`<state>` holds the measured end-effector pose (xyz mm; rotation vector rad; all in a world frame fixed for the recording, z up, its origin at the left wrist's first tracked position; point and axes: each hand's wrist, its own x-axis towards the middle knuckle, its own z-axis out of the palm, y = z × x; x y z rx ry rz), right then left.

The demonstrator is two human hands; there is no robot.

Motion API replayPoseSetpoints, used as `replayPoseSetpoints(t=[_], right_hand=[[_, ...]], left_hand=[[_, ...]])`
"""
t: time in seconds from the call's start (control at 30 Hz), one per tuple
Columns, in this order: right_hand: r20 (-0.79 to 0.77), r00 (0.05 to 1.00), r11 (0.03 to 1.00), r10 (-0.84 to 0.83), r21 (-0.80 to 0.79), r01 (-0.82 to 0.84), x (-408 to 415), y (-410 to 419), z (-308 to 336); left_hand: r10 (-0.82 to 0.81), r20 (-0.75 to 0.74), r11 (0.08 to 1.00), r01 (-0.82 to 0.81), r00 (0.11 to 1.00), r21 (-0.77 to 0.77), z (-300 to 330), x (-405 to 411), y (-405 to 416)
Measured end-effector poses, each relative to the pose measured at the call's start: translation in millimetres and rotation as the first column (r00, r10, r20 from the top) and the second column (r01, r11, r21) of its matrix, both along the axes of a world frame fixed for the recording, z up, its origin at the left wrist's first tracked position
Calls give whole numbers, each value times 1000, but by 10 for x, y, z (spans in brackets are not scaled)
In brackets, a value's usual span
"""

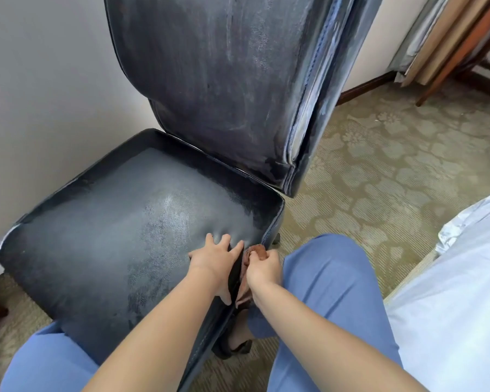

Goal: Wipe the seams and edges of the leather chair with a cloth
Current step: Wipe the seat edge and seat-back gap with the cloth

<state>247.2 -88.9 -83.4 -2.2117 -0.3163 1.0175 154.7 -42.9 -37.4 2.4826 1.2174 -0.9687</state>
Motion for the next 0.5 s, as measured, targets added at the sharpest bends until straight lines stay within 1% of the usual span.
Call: replayPoseSetpoints(t=[0.07, 0.23, 0.4, 0.5], right_hand=[[-3, 999, 999, -44, 17, 44, 39, 62, 3], [-13, 1000, 999, -27, 17, 27, -71, -98, 10], [-66, 983, 981, -172, 76, 177, 146, 179, 1], [-12, 990, 987, -137, 85, 138, 31, 96, -45]], left_hand=[[11, 1, 1000, -11, 1000, 0, -26, 3, 3], [0, -1, 999, 0, 1000, 34, -37, 10, 6], [4, -7, 1000, -4, 1000, 26, -78, 12, 3], [-8, -18, 1000, 9, 1000, 26, -103, 14, 23]])
